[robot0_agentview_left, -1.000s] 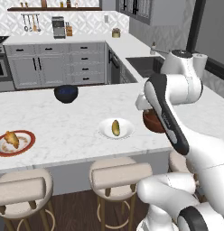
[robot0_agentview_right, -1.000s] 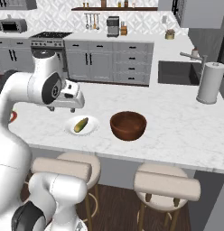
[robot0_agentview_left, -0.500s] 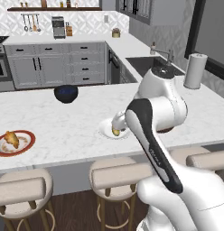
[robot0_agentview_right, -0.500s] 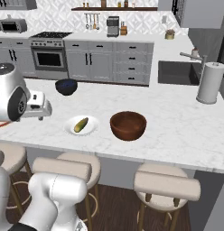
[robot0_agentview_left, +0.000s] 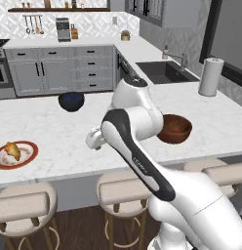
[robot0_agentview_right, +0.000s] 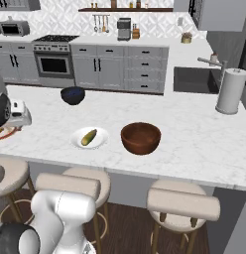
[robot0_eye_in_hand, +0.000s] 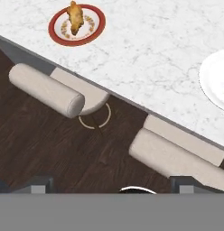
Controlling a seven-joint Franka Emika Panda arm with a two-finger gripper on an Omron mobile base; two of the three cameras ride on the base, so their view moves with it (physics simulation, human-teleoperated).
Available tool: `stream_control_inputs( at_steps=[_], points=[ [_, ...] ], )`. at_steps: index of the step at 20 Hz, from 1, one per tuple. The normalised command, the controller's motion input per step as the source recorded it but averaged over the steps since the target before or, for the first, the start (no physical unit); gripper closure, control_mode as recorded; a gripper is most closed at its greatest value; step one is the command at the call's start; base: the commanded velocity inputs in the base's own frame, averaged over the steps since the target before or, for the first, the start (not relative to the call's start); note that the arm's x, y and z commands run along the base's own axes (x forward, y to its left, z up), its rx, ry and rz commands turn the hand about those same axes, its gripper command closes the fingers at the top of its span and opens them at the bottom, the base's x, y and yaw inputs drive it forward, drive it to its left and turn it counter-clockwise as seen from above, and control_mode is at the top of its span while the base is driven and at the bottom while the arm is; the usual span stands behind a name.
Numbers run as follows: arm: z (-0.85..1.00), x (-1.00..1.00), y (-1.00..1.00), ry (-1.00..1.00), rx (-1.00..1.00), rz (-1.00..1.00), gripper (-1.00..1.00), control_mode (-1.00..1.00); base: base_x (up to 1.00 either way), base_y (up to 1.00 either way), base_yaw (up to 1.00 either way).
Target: Pick the chicken drumstick and cucumber from their plates and place them in the bowl. Then put the bowl in the fridge.
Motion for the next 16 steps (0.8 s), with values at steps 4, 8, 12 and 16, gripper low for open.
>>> stream_control_inputs(
  at_steps=[4,8,12,16],
  points=[
    [-0.27,0.43,1.0,0.08,-0.02,0.01,-1.0,-1.0,0.0,0.0,0.0],
    [-0.43,0.36,0.99,0.01,0.0,0.0,-1.0,-1.0,0.0,0.0,0.0],
    [-0.44,0.28,0.83,0.0,0.0,0.0,-1.0,-1.0,0.0,0.0,0.0],
    [-0.24,0.06,-0.1,0.02,0.0,-0.03,-1.0,-1.0,0.0,0.0,0.0]
  ],
)
